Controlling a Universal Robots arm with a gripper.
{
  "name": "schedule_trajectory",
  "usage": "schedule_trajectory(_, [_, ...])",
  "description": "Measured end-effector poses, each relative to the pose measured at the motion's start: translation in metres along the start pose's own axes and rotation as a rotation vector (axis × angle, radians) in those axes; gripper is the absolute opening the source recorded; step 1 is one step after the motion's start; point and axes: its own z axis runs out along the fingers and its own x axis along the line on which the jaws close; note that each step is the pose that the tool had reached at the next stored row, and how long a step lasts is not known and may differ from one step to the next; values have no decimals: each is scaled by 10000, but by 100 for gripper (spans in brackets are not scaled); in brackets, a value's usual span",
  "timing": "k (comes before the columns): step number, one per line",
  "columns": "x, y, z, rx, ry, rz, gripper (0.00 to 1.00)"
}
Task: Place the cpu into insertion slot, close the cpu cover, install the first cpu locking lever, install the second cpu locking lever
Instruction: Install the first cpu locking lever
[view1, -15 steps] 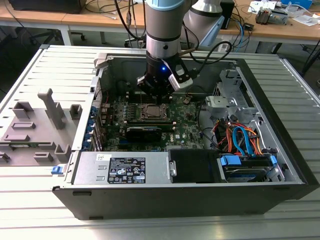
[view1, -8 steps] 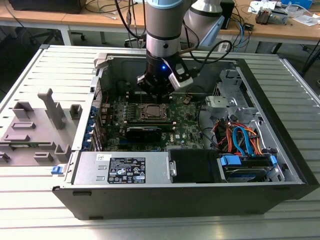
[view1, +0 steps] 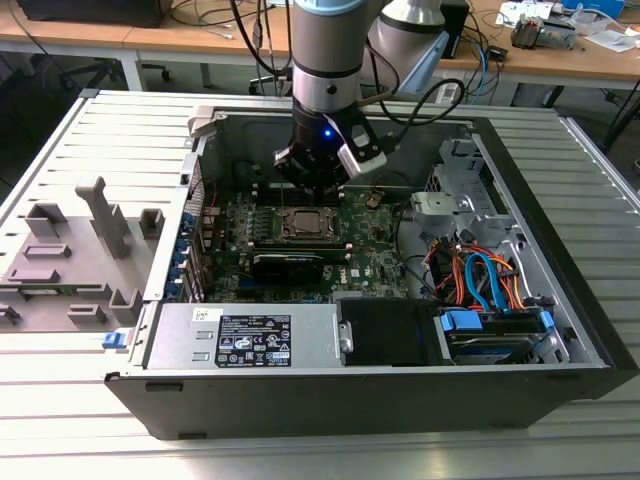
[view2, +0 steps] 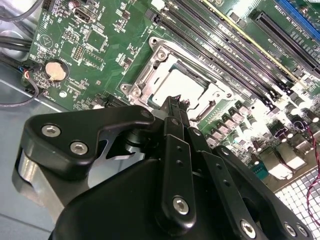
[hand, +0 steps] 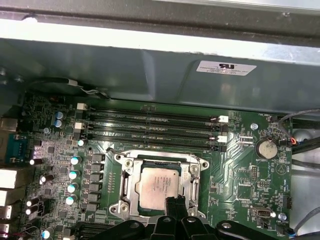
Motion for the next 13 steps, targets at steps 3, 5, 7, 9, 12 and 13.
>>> schedule_trajectory(3, [0,0,-5,-10,-1,0,11])
schedule_trajectory(5, [0,0,-7,-19,-1,0,11])
schedule_trajectory(7, [0,0,-9,-32,-2,0,11])
schedule_trajectory(9, [0,0,-10,-44,-3,0,11])
schedule_trajectory(12, [0,1,-18,-63,-4,1,11])
schedule_trajectory(13, [0,1,-22,-70,-6,1,11])
